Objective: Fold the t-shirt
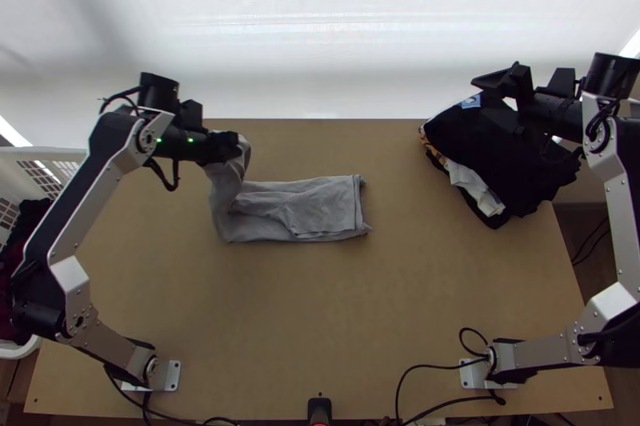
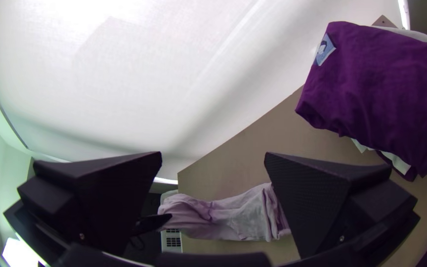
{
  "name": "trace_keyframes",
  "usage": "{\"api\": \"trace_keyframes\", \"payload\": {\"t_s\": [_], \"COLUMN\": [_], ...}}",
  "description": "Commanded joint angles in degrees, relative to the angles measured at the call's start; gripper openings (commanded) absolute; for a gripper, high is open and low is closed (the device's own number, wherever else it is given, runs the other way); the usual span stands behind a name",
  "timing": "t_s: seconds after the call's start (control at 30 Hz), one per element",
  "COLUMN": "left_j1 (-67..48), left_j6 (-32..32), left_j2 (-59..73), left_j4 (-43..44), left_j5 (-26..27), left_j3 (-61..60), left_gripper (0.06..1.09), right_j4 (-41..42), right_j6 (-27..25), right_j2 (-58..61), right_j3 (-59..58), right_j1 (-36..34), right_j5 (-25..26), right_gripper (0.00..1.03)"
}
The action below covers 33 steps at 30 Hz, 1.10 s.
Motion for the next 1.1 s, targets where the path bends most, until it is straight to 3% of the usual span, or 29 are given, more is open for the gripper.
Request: {"api": "trace_keyframes", "payload": {"t_s": [0.0,0.47,0.83,0.87,0.97,1.07], "left_j1": [-2.97,-14.75,-21.61,-21.96,-23.19,-23.63], "left_j6": [-3.54,-13.48,-16.64,-16.64,-16.64,-15.85], "left_j2": [2.1,9.75,14.67,15.46,16.78,17.13], "left_j4": [2.33,9.18,10.77,11.29,13.58,14.11], "left_j5": [-0.73,-3.19,-5.3,-5.3,-2.49,-1.7], "left_j3": [1.85,4.05,8.88,10.2,13.36,16.79], "left_gripper": [0.09,0.09,0.09,0.2,1.07,1.05], "right_j4": [-0.04,0.31,0.93,1.02,1.19,1.72], "right_j6": [-0.01,0.08,-0.36,-0.45,-1.24,-1.85], "right_j2": [-2.23,-3.54,-4.42,-4.51,-4.86,-4.95], "right_j3": [-1.43,-4.42,-7.85,-8.38,-10.4,-12.51], "right_j1": [-0.08,0.71,2.55,3.17,5.19,6.95], "right_j5": [-0.7,-0.61,-0.44,-0.26,0.71,2.46], "right_gripper": [0.98,0.98,0.98,0.98,0.98,0.98]}}
